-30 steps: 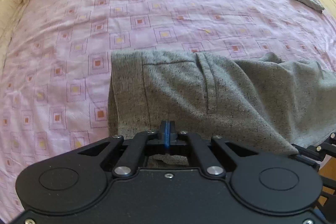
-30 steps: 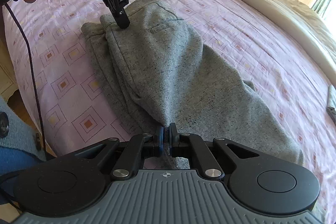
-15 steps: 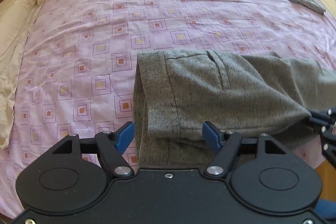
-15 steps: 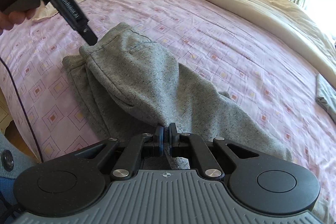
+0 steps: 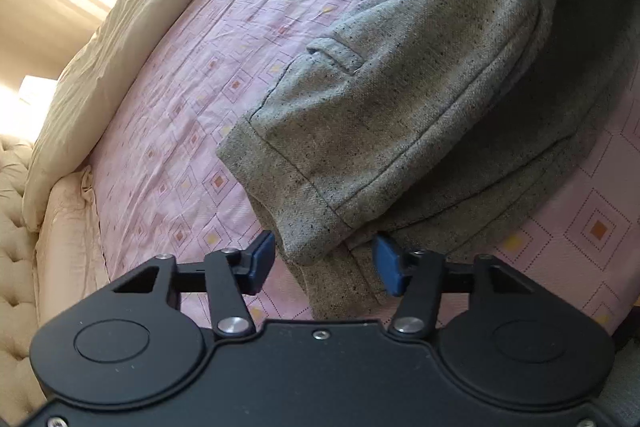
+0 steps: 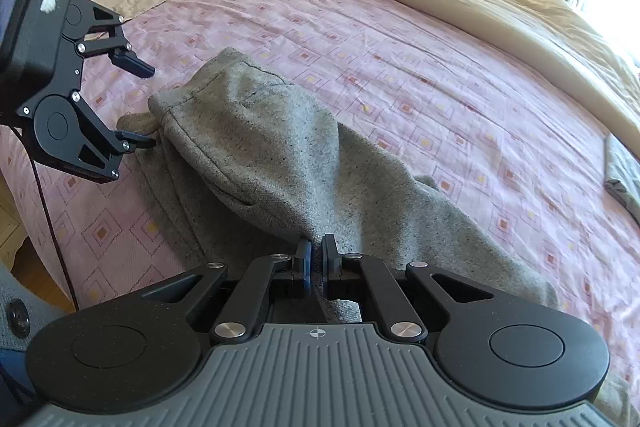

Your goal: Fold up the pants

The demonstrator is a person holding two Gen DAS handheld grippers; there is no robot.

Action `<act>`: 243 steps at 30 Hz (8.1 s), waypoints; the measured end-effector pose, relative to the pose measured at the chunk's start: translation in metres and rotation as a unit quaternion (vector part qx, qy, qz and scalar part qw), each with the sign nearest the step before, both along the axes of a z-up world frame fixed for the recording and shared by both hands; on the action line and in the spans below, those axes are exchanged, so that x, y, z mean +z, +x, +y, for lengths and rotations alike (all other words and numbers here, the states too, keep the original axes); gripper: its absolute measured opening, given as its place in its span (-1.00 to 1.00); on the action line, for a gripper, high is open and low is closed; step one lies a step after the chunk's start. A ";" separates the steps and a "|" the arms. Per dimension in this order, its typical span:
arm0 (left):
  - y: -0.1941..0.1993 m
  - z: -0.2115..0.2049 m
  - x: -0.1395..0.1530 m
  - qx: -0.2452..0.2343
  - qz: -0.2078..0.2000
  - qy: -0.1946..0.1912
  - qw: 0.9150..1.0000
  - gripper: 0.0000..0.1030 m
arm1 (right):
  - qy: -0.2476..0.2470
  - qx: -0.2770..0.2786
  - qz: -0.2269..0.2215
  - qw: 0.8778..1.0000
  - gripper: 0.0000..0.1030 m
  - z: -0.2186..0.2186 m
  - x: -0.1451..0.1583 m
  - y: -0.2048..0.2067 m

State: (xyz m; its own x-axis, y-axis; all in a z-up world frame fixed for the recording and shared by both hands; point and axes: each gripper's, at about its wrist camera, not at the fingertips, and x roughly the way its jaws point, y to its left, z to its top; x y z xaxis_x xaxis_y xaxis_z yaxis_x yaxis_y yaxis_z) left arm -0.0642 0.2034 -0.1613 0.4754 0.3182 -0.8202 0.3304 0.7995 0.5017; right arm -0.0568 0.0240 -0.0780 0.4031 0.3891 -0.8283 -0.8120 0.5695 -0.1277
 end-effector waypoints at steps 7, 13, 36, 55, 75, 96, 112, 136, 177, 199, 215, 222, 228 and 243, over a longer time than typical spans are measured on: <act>0.013 0.005 -0.008 -0.042 0.016 -0.015 0.999 -0.56 | 0.008 -0.004 0.001 1.000 -0.90 -0.001 0.004 0.002; 0.005 0.014 0.027 -0.066 -0.018 -0.011 0.998 -0.73 | 0.007 0.002 -0.006 1.000 -0.90 -0.002 0.010 0.001; -0.010 0.045 0.034 0.030 0.133 -0.152 0.979 -0.31 | -0.050 0.047 0.091 0.994 -0.73 0.003 -0.034 -0.011; 0.051 -0.014 -0.010 0.248 0.083 -0.329 0.908 0.03 | 0.101 -0.260 0.150 0.949 -0.70 -0.089 -0.002 0.060; 0.090 0.023 -0.001 0.381 0.044 -0.282 0.879 0.13 | 0.089 -0.057 0.180 0.978 -0.50 -0.016 -0.042 0.195; 0.089 0.003 -0.015 0.349 0.065 -0.251 0.900 0.45 | 0.044 0.026 0.217 0.975 -0.83 -0.009 -0.044 0.093; 0.089 -0.002 -0.019 0.332 0.069 -0.248 0.908 0.54 | 0.005 -0.010 0.188 0.982 -0.39 0.006 -0.062 0.185; 0.084 -0.007 -0.022 0.303 0.073 -0.240 0.919 0.64 | 0.180 -0.195 0.279 0.923 -0.96 -0.023 -0.039 0.216; 0.171 -0.019 0.045 0.344 0.071 -0.290 0.890 0.35 | 0.003 0.024 0.189 0.982 -0.52 -0.126 -0.071 0.221; 0.301 -0.102 0.021 0.283 0.143 -0.238 0.918 0.44 | 0.062 0.031 0.263 0.962 -0.40 -0.165 -0.083 0.242; 0.291 -0.140 -0.017 0.224 0.228 -0.113 0.941 0.16 | 0.103 0.108 0.234 0.961 -0.95 -0.174 -0.041 0.175; 0.254 -0.118 0.004 0.285 0.152 -0.140 0.936 -0.67 | 0.099 0.111 0.220 0.964 -0.88 -0.176 -0.036 0.176; 0.235 -0.123 0.030 0.273 0.096 -0.133 0.948 -0.68 | 0.183 0.002 0.250 0.951 -0.48 -0.199 -0.034 0.231; 0.221 -0.118 0.047 0.284 0.051 -0.152 0.945 -0.67 | 0.151 0.009 0.328 0.933 -0.46 -0.170 -0.080 0.281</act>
State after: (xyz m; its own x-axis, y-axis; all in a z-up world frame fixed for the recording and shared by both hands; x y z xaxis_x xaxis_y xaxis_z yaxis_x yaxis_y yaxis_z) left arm 0.1568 0.0857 -0.1147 0.2115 0.2401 -0.9474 -0.1612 0.9647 0.2084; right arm 0.2239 -0.1463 -0.1578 -0.1602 0.6467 -0.7457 -0.6691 0.4843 0.5637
